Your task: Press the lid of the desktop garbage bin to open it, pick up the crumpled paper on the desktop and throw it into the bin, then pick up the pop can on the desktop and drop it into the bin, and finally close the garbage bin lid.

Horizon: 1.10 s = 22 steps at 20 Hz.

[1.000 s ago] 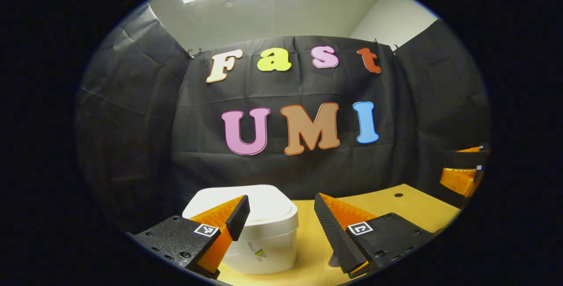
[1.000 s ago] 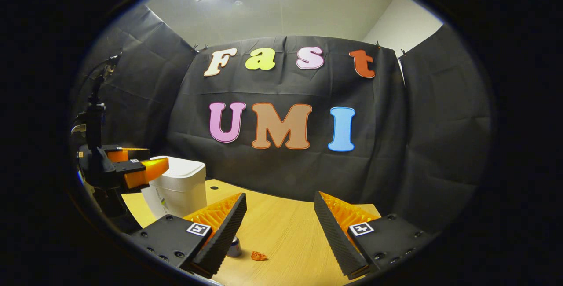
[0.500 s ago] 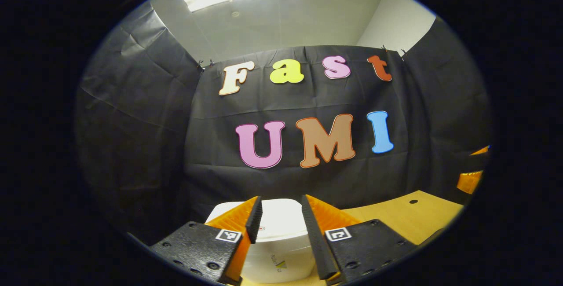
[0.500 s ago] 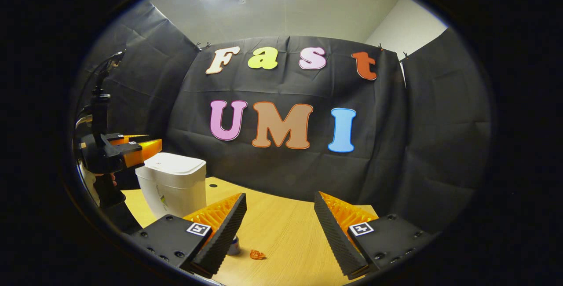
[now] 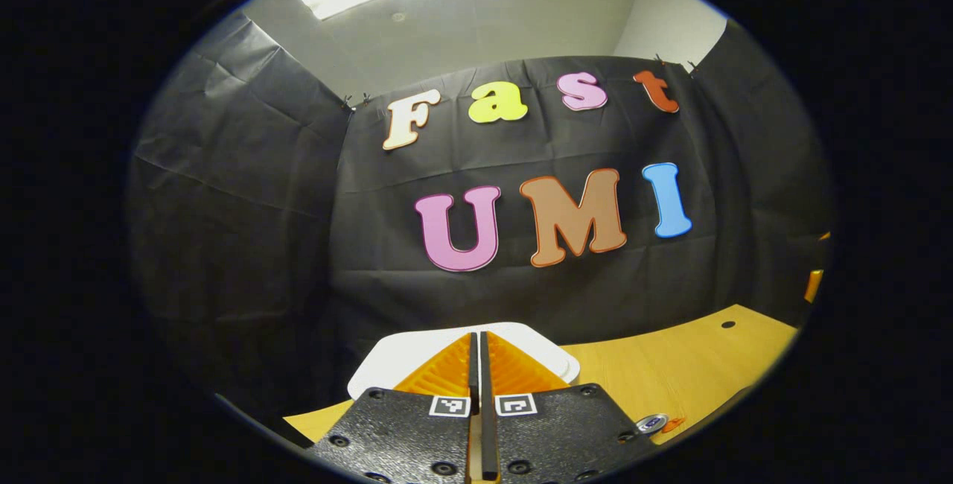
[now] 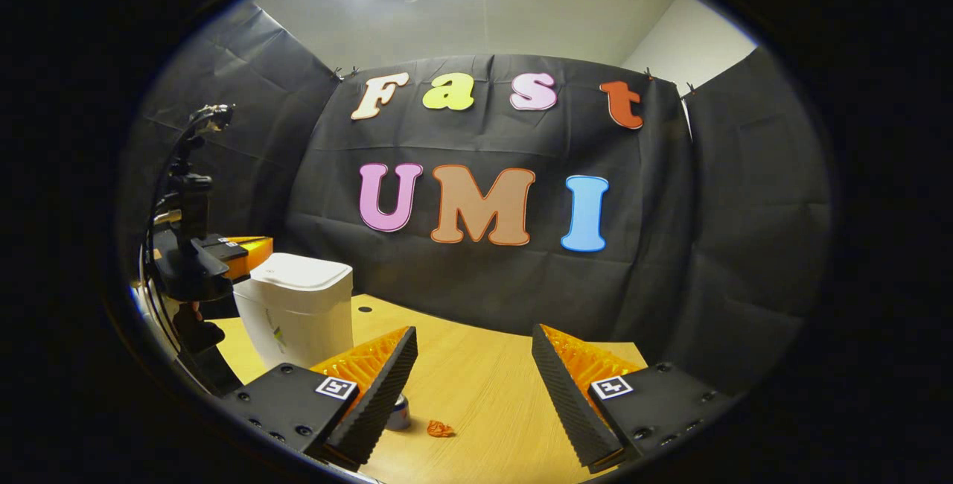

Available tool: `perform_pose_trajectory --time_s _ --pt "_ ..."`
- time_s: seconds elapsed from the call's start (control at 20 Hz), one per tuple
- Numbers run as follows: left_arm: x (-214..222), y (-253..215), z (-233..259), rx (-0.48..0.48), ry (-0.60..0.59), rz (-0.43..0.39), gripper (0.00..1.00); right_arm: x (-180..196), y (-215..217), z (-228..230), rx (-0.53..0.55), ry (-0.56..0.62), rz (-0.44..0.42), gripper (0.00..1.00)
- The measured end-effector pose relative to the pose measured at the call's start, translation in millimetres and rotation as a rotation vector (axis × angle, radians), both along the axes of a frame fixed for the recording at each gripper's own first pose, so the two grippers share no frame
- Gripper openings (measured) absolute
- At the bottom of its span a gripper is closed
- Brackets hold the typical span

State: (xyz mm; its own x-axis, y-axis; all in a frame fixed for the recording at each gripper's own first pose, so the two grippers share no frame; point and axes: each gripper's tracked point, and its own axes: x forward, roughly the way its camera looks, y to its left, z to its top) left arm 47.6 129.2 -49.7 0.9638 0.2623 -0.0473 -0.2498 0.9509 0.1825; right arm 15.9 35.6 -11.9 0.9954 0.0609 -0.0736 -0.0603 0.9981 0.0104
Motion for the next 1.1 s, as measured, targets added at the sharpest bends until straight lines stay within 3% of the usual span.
perform_pose_trajectory --time_s 0.4,0.9,1.1 --pt "1 9 -34 -0.053 0.062 0.033 0.00 6 -4 -11 -0.001 0.034 -0.009 0.98" --pt "0 10 -31 -0.090 -0.029 0.079 0.00 17 13 -29 -0.042 0.083 0.032 0.98" --pt "0 10 -31 -0.056 -0.015 0.068 0.00 21 26 -35 -0.017 0.096 0.071 0.98"
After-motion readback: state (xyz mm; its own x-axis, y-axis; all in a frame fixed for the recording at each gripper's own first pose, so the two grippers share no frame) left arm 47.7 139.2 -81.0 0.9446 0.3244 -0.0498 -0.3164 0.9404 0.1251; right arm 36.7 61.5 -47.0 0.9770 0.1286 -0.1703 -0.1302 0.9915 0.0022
